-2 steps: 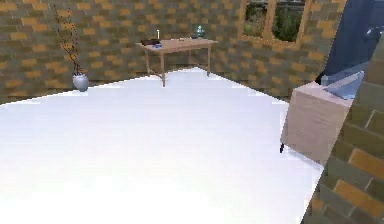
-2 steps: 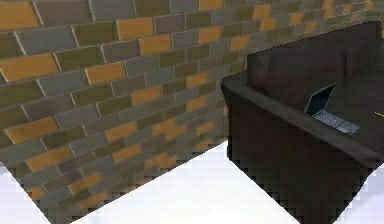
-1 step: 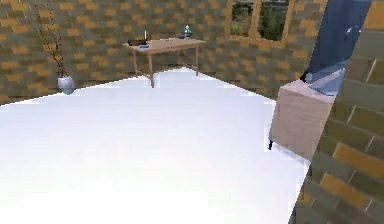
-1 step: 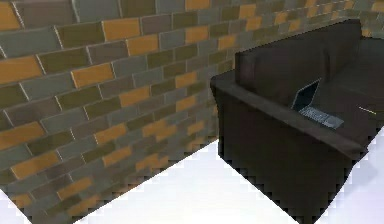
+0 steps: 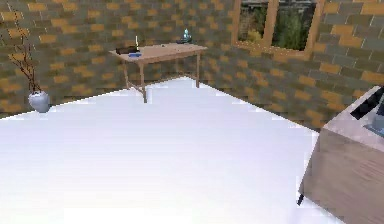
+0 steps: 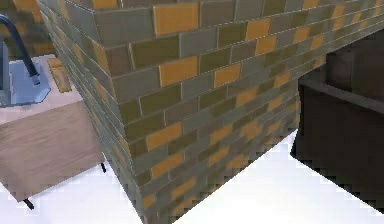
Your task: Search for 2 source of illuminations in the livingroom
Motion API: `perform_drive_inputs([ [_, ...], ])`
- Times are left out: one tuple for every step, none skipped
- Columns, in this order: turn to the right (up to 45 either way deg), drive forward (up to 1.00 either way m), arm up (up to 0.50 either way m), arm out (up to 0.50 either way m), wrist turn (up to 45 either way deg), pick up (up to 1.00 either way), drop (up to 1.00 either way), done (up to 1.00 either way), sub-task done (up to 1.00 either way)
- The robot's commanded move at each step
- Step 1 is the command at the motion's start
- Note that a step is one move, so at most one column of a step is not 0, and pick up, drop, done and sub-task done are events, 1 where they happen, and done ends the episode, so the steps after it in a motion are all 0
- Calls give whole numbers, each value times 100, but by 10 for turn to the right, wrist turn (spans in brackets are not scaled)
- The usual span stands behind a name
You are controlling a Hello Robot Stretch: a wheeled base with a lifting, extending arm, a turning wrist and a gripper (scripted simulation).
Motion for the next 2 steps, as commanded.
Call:
perform_drive_inputs([
  [90,0,0,0,0,0,0,0,0],
  [0,100,0,0,0,0,0,0,0],
])
